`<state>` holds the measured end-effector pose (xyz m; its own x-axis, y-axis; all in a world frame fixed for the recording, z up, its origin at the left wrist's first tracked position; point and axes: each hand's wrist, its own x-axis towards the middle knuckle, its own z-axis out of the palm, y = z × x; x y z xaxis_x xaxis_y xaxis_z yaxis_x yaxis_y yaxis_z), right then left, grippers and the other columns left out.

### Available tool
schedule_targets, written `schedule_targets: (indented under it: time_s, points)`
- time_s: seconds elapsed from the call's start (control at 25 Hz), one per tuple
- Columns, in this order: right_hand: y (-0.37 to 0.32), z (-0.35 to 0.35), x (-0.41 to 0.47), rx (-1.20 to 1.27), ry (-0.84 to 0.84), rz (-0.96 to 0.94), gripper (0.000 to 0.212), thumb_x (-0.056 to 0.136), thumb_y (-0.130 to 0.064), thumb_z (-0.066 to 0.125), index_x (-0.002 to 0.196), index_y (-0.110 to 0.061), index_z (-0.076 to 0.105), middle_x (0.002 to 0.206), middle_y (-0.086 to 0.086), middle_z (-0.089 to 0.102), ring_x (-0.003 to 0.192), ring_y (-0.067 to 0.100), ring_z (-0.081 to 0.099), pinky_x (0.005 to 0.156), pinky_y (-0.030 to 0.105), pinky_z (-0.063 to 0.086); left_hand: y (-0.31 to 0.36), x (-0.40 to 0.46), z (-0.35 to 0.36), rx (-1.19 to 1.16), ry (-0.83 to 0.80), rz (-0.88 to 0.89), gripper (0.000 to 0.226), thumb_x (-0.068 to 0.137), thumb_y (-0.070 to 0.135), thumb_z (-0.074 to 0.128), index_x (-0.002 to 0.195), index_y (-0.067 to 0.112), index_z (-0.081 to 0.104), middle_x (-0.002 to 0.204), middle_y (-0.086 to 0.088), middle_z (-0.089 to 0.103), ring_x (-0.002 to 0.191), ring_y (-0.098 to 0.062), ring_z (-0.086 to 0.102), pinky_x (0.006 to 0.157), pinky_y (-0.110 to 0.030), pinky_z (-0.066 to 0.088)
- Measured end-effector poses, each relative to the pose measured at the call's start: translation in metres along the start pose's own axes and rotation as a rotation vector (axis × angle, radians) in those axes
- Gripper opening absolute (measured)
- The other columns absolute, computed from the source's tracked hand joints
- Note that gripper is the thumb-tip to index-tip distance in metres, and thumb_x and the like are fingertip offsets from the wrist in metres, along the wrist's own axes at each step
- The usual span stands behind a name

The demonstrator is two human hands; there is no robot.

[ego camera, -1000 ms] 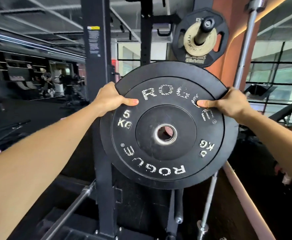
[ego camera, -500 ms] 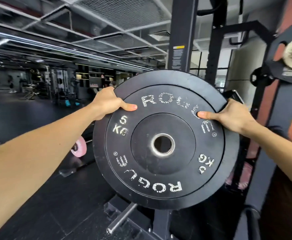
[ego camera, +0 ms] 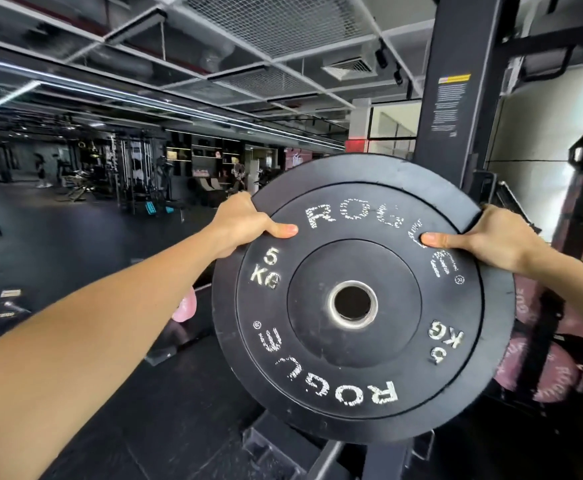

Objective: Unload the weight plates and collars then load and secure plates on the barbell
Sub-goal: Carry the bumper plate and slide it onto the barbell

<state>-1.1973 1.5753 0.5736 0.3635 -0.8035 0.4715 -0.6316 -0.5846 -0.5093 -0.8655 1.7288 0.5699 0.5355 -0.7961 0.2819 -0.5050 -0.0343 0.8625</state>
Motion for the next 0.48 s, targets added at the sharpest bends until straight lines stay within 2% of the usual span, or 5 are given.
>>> schedule_targets:
  time_s: [0.12,0.2,0.28,0.4,0.48]
  points:
    - [-0.027,0.026,0.013,-0.006,0.006,0.044,0.068,0.051,-0.069,0.078,0.092,-0.016,0.074,0.086,0.003,0.073,0.087,0.022,0.065,0.075,0.031,0.045,-0.018,0.035,-0.021,-0.017,-0.050,0.016,0.042,0.059,0.026,0.095,0.084,0.024,0.061,0.086,0.008,0.068,0.079,-0.009,0.064,0.060,-0.024,0.048]
    - [-0.047,0.035,0.015,-0.024,0.012,0.072,0.069,0.051,-0.070,0.078,0.091,-0.014,0.074,0.087,0.004,0.072,0.087,0.023,0.064,0.075,0.030,0.044,-0.025,0.049,-0.034,-0.015,-0.082,0.030,0.038,0.061,0.024,0.094,0.080,0.026,0.061,0.083,0.009,0.068,0.079,-0.009,0.064,0.061,-0.024,0.048]
    - [-0.063,0.041,0.014,-0.032,0.035,0.096,0.069,0.051,-0.070,0.078,0.091,-0.014,0.072,0.089,0.004,0.071,0.090,0.024,0.063,0.078,0.030,0.046,-0.033,0.064,-0.047,-0.017,-0.110,0.045,0.037,0.059,0.025,0.095,0.083,0.025,0.067,0.084,0.008,0.072,0.082,-0.012,0.067,0.068,-0.028,0.053]
    - [-0.086,0.048,0.003,-0.041,0.066,0.138,0.054,0.053,-0.067,0.080,0.078,-0.021,0.066,0.088,0.002,0.068,0.091,0.022,0.061,0.079,0.029,0.044,-0.047,0.081,-0.058,-0.032,-0.146,0.060,0.048,0.054,0.029,0.097,0.096,0.023,0.073,0.090,0.007,0.076,0.089,-0.016,0.071,0.085,-0.037,0.057]
    - [-0.097,0.057,-0.008,-0.054,0.079,0.172,0.059,0.053,-0.068,0.080,0.082,-0.018,0.070,0.088,0.002,0.070,0.091,0.022,0.062,0.080,0.029,0.045,-0.060,0.091,-0.062,-0.037,-0.206,0.076,0.054,0.050,0.032,0.098,0.098,0.023,0.075,0.091,0.008,0.077,0.090,-0.016,0.072,0.088,-0.039,0.057]
